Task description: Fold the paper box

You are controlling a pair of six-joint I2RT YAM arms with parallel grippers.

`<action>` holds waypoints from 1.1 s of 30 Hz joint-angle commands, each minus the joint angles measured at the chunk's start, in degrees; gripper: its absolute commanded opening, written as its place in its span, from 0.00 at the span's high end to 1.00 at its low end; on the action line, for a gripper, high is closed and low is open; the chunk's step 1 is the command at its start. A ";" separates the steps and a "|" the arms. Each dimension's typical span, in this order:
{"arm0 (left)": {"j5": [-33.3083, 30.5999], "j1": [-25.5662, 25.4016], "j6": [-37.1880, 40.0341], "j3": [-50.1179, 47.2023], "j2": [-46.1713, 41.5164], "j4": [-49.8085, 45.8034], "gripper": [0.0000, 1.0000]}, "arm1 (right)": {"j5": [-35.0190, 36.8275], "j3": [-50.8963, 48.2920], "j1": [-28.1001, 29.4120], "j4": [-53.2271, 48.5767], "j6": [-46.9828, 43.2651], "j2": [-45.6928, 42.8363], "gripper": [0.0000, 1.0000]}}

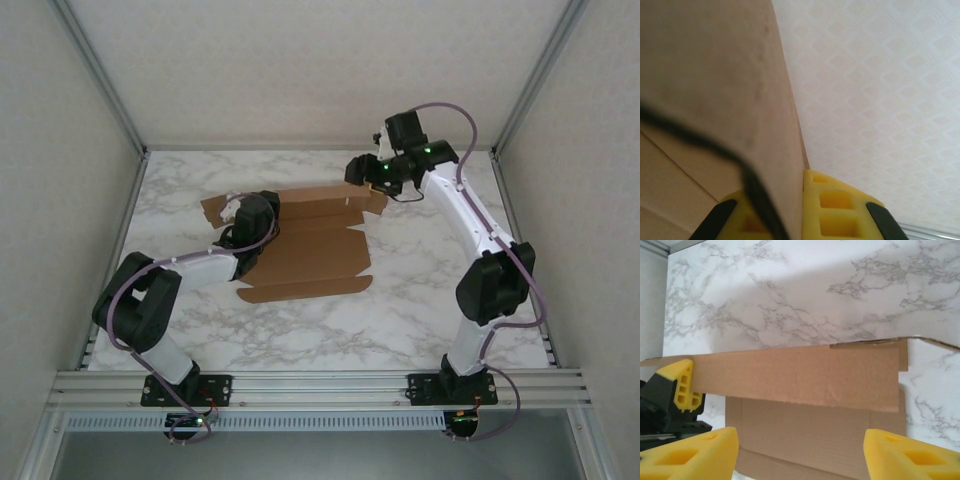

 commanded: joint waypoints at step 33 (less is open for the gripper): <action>4.41 1.19 2.28 0.97 2.82 -4.95 1.00 | -26.60 -11.56 -0.42 26.46 19.66 9.74 0.57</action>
